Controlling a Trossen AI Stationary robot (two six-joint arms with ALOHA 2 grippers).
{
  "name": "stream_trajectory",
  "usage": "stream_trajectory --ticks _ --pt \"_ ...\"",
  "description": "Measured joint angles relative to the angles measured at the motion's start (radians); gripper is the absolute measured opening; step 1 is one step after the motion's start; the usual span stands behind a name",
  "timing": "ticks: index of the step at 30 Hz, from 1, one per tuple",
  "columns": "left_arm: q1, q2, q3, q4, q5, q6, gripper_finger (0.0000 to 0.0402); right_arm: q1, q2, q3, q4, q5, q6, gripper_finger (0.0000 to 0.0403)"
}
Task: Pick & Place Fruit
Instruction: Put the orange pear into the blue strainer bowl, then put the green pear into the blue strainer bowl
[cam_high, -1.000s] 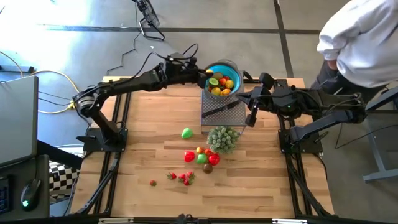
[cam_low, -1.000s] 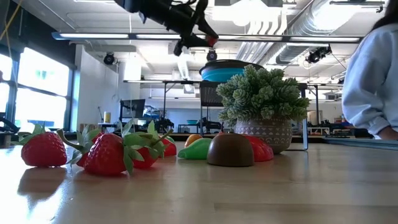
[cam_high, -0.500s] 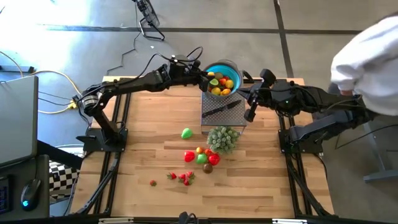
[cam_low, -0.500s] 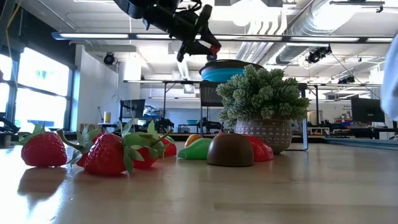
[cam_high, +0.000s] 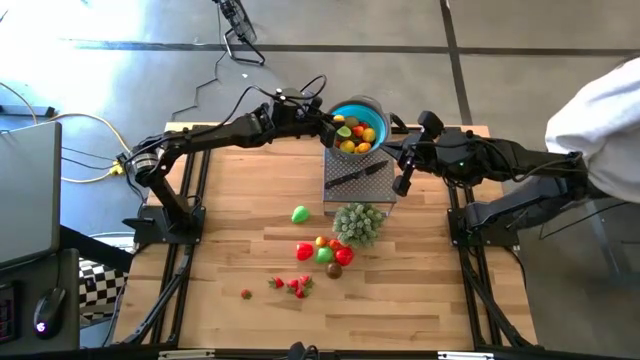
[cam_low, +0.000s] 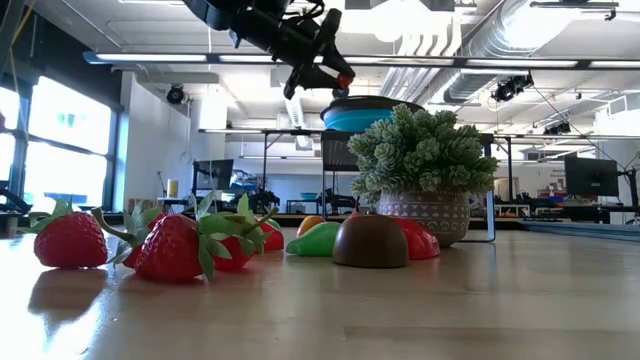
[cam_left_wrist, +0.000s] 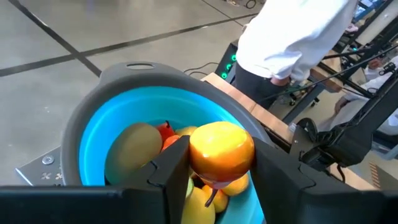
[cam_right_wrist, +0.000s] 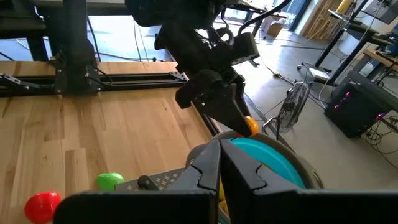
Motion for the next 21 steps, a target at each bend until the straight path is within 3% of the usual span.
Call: stream_trajectory --ticks 11,21 --pt "0.000 0.000 0.000 0.000 0.001 -0.003 0.0244 0.000 0.000 0.000 0.000 0.000 0.000 0.0004" --pt "0.000 0.000 0.000 0.001 0.004 -0.006 0.0232 0.001 0.000 0.000 -0.004 0.000 0.005 0.0004"
